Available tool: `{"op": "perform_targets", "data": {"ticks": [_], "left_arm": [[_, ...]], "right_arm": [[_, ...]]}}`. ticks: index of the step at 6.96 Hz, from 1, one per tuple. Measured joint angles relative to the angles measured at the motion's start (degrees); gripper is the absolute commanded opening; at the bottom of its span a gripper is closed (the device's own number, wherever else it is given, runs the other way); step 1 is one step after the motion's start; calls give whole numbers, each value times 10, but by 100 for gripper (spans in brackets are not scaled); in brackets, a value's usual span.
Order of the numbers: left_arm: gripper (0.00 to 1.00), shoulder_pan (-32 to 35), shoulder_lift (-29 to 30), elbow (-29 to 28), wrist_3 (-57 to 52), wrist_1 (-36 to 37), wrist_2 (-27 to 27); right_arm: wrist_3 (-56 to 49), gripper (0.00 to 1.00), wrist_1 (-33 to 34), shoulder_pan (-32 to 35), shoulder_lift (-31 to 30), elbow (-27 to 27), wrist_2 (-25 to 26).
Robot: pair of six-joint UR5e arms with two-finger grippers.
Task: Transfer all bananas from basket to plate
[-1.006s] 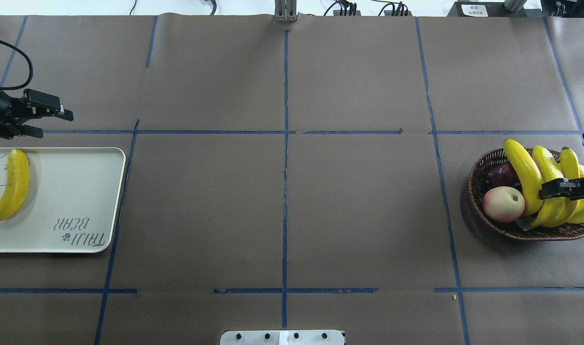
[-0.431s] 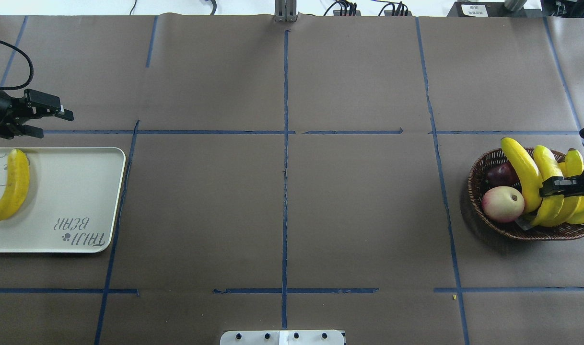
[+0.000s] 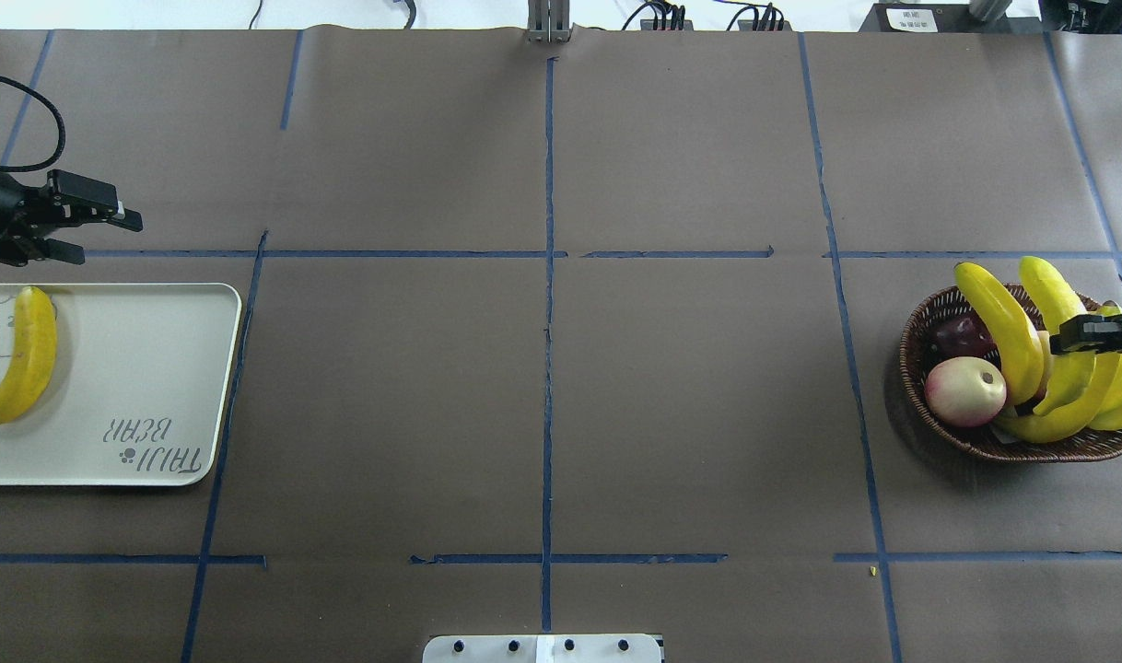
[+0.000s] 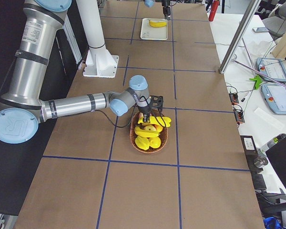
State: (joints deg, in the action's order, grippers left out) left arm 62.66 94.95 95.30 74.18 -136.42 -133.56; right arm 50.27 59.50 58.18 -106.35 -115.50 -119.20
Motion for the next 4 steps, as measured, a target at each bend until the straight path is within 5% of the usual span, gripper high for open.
{"op": "perform_targets", "data": {"ticks": [4], "left_arm": [[99, 0, 1, -3, 0, 0, -1]], "right_arm": [[11, 1, 7, 17, 80, -54, -40]]}}
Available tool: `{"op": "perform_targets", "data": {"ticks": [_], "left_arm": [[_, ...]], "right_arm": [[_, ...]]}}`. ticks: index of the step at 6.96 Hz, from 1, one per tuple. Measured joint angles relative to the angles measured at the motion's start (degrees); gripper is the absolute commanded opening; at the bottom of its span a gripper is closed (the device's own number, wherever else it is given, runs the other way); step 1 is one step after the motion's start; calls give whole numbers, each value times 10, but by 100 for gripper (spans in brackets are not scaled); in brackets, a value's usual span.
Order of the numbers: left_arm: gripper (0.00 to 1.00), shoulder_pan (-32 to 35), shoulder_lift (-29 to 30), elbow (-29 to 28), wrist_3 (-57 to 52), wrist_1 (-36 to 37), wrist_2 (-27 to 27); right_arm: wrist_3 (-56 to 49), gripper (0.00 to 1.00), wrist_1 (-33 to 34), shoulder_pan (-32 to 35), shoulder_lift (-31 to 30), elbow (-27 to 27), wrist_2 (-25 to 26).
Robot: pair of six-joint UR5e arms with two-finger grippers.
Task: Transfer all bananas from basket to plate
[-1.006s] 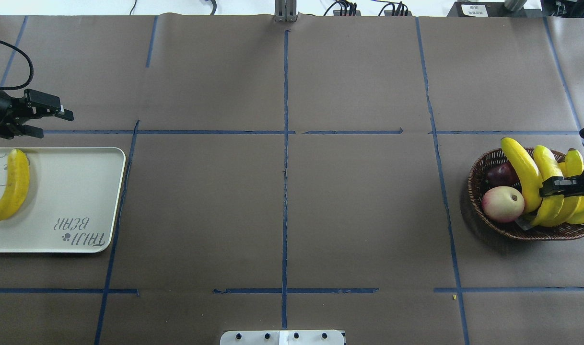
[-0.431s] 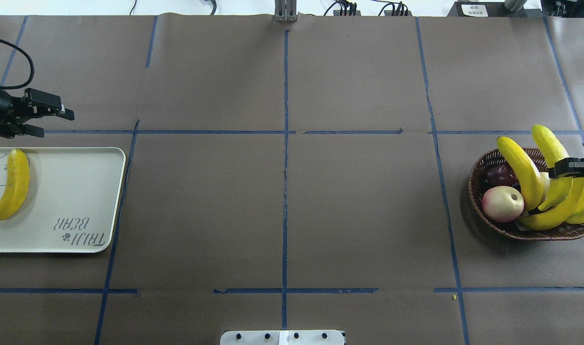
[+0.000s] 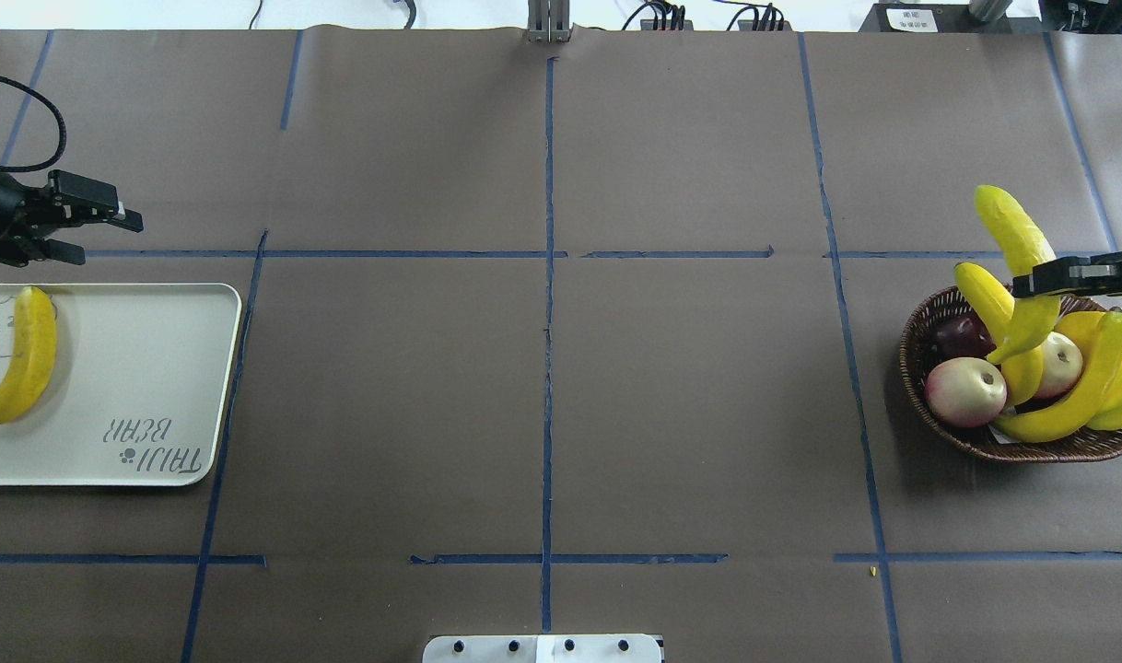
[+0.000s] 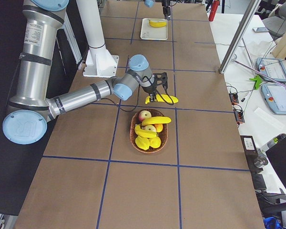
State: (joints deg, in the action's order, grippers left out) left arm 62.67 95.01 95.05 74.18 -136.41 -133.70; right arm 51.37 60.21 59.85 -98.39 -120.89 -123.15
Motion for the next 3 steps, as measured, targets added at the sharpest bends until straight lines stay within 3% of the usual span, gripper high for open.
{"op": "perform_targets", "data": {"ticks": [3], "left_arm": [[99, 0, 20, -2, 18, 0, -1]], "right_arm": [[176, 1, -1, -56, 168, 40, -30]]}}
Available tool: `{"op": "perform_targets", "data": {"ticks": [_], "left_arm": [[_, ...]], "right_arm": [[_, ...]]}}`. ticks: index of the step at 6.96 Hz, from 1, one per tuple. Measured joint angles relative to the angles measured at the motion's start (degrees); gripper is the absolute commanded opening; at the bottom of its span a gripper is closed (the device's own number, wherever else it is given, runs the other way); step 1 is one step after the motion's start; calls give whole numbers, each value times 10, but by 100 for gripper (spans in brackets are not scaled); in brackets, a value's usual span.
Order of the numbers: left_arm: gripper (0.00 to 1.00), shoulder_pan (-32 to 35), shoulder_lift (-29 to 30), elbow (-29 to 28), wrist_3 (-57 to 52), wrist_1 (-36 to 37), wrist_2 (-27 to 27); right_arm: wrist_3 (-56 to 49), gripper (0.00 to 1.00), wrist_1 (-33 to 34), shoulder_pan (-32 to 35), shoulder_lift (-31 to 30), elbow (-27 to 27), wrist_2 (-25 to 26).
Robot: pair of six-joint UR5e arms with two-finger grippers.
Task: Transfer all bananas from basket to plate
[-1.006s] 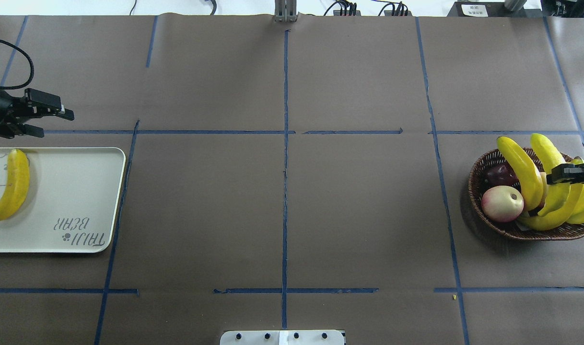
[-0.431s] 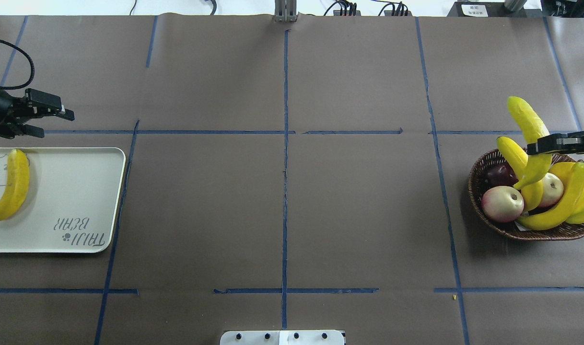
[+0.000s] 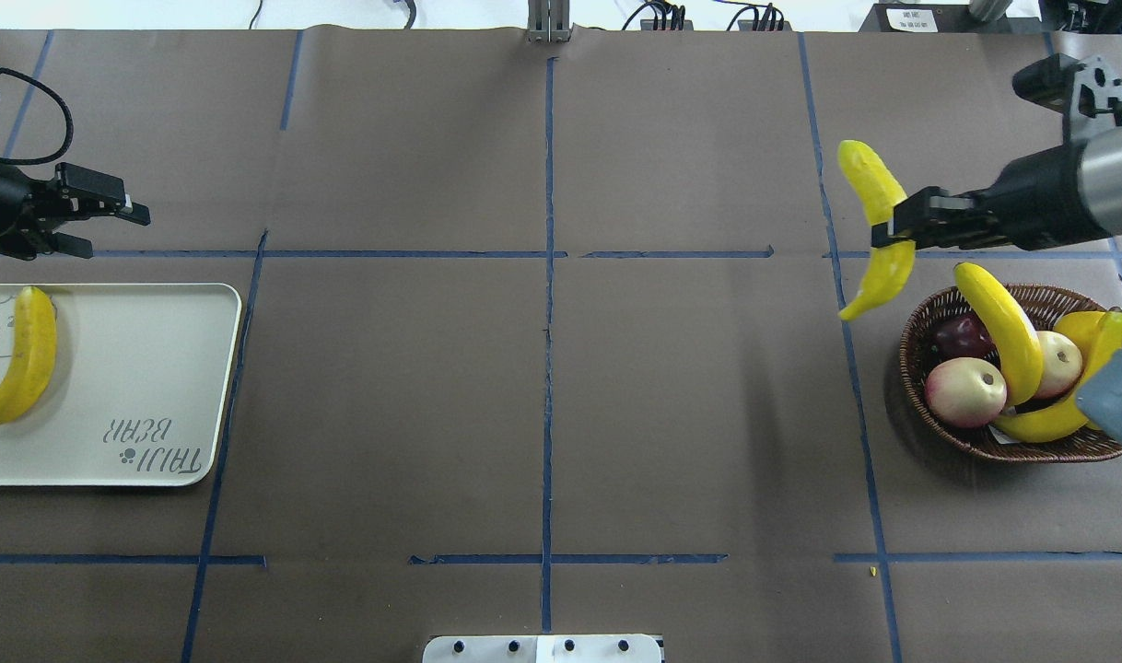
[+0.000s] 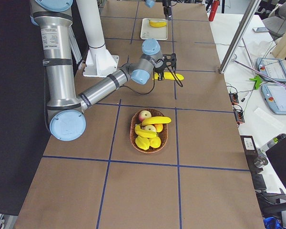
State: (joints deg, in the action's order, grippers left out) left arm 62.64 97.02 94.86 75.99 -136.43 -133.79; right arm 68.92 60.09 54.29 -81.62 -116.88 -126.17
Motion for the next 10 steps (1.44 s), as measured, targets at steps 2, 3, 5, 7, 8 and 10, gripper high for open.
{"op": "perform_targets", "data": {"ticks": [2, 3, 5, 7, 8, 10], "left_arm": [[99, -15, 46, 3, 76, -2, -1], [99, -31, 74, 5, 121, -4, 0], [99, -68, 137, 6, 221, -6, 2], [99, -99, 196, 6, 330, -7, 11], [99, -122, 215, 6, 362, -8, 23], [99, -168, 243, 7, 380, -8, 32]], "right_arm": [[139, 1, -4, -95, 94, 11, 77], [175, 2, -6, -168, 122, 12, 157], [192, 2, -7, -307, 165, 15, 327], [194, 2, -28, -378, 186, 18, 428], [195, 2, -49, -395, 188, 22, 454], [194, 2, -63, -404, 189, 27, 469]]}}
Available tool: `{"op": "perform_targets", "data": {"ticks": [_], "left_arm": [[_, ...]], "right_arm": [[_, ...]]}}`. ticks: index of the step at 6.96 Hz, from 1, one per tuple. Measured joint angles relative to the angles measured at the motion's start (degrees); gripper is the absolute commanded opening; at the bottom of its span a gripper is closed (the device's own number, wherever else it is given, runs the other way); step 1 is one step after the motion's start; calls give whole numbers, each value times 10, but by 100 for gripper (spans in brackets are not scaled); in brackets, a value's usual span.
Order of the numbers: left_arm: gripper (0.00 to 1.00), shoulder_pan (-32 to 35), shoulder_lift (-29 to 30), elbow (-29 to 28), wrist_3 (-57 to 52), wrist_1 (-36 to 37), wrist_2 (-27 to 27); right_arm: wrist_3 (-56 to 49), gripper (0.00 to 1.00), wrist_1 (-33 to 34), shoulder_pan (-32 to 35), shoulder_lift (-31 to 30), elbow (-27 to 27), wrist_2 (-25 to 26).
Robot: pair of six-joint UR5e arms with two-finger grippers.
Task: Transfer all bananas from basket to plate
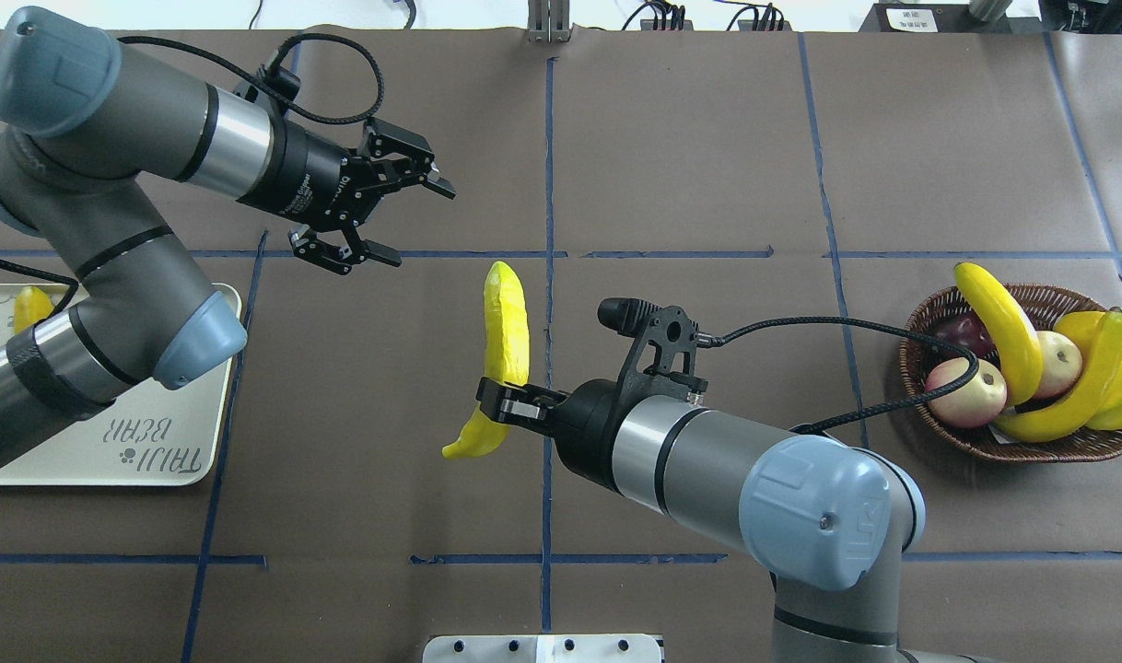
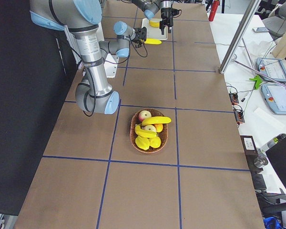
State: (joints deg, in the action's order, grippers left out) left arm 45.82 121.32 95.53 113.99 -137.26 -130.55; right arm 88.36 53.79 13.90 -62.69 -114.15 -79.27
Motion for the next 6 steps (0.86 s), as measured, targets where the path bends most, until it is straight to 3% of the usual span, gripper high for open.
{"op": "perform_targets", "data": {"ticks": [3, 4, 5, 6], "left_arm": [[95, -49, 30, 2, 1, -1, 4], [13, -60, 32, 2, 0, -1, 10], [0, -66, 33, 3, -1, -2, 17], [0, -69, 32, 4, -2, -2, 21]], "right_arm": [[0, 2, -2, -1, 0, 1, 1], [0, 2, -4, 0, 0, 1, 1], [0, 2, -8, 0, 0, 1, 1], [1, 4, -9, 0, 0, 1, 1]]}}
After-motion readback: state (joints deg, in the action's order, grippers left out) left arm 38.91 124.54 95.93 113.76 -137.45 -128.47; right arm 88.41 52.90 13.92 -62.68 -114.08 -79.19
